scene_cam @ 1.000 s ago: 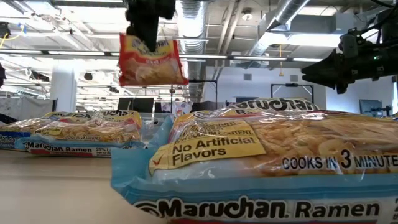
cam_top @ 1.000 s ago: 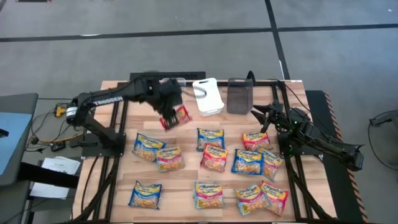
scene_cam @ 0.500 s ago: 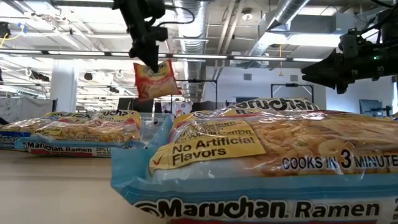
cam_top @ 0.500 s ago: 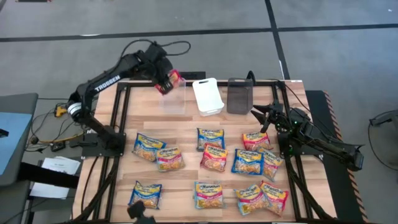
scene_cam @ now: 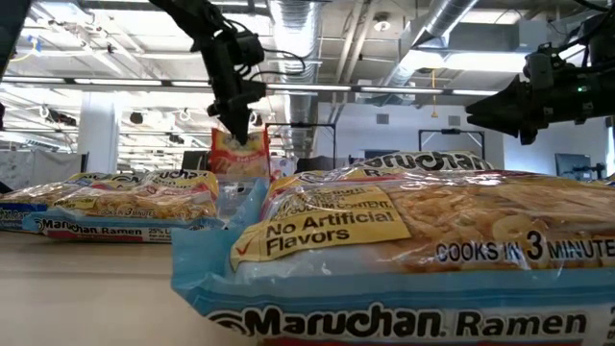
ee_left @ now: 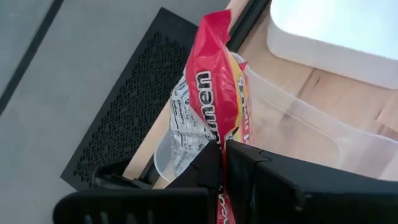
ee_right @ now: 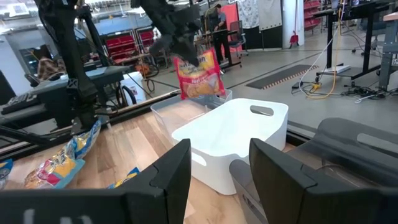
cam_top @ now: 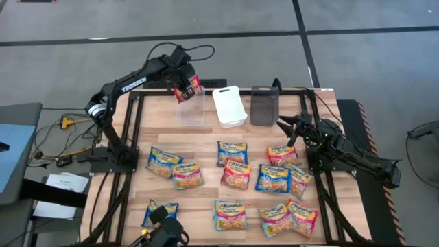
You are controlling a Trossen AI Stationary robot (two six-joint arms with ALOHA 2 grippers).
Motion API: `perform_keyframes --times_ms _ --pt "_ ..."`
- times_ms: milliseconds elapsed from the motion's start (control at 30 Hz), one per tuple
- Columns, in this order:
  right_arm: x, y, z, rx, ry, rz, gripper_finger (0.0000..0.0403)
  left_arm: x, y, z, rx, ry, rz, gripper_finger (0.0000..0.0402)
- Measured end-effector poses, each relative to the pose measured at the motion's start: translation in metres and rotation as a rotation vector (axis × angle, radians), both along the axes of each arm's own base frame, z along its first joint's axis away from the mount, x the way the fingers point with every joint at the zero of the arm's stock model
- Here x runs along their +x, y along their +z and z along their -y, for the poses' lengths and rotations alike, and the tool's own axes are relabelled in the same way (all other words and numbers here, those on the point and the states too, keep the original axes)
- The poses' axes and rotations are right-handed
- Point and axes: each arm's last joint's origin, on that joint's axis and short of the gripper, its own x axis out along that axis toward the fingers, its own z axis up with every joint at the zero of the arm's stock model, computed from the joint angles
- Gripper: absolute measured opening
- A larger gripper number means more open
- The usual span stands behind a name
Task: Sort Maruchan noodles
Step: Put the red noodle pack into the transparent bin
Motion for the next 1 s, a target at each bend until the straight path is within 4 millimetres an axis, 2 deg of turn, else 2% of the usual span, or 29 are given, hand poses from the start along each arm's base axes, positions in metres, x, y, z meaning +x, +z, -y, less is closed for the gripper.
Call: perform_keyframes --times_ms 133,367,733,1000 --pt "0.0 0.0 0.0 0.0 0.0 0.0 0.0186 0.003 -0.009 -0.003 -0.017 0.0 -0.02 0.0" --pt "0.0 0.0 0.0 0.0 0.001 0.0 0.0186 0.007 -0.012 -0.006 -0.003 -0.016 -0.023 0.0" --pt "0.0 0.0 0.0 0.0 0.001 0.0 0.0186 0.019 -0.052 -0.02 -0.054 -0.019 -0.114 0.0" --pt "0.0 0.0 0.0 0.0 0.001 0.0 0.0186 0.022 -0.052 -0.024 -0.014 0.043 -0.095 0.0"
